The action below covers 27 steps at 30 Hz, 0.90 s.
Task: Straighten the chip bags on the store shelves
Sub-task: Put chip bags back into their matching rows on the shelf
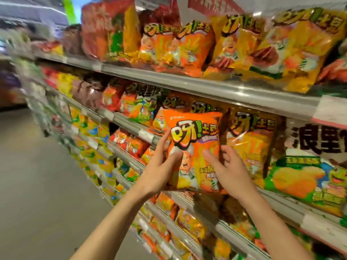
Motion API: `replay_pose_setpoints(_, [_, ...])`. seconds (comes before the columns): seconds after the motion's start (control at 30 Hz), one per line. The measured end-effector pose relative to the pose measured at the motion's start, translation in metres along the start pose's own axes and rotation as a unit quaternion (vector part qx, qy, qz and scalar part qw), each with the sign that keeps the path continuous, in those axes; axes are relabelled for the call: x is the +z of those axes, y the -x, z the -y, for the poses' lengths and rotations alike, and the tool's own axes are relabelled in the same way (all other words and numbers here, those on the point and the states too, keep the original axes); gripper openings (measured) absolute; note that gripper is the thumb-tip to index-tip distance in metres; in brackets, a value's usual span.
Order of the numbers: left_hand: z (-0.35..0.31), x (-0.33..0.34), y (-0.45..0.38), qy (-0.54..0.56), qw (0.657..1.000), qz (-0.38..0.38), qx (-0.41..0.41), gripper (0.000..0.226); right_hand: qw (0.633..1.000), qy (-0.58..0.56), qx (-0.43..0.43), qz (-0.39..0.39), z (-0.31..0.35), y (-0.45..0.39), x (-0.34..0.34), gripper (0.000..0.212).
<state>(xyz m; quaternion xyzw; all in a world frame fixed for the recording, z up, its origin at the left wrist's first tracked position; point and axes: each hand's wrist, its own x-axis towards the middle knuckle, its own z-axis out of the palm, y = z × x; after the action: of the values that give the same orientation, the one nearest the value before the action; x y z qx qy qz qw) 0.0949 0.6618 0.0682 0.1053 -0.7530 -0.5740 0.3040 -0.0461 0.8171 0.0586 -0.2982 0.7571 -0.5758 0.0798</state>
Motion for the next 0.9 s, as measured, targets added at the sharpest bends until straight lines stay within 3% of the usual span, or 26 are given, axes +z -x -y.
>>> replay_pose_setpoints(0.2, [0.037, -0.074, -0.053, -0.022, 0.999, -0.034, -0.005, 0.055, 0.999, 0.006, -0.031, 0.025, 0.02, -0.059, 0.077, 0.059])
replay_pose_setpoints(0.37, [0.082, -0.149, -0.107, 0.016, 1.0, 0.01, -0.001, 0.06, 1.0, 0.01, -0.019, -0.008, 0.033, -0.096, 0.157, 0.067])
replay_pose_setpoints(0.53, [0.116, -0.231, -0.159, 0.011, 0.997, 0.079, 0.013, 0.064, 0.997, 0.003, 0.011, -0.075, 0.051, -0.122, 0.245, 0.041])
replay_pose_setpoints(0.63, [0.131, -0.27, -0.186, 0.003, 0.994, 0.109, 0.015, 0.065, 0.995, 0.01, 0.028, -0.094, 0.064, -0.139, 0.286, 0.044])
replay_pose_setpoints(0.9, [0.145, -0.313, -0.22, -0.006, 0.991, 0.123, 0.043, 0.059, 0.991, 0.057, 0.028, -0.115, 0.077, -0.168, 0.334, 0.038])
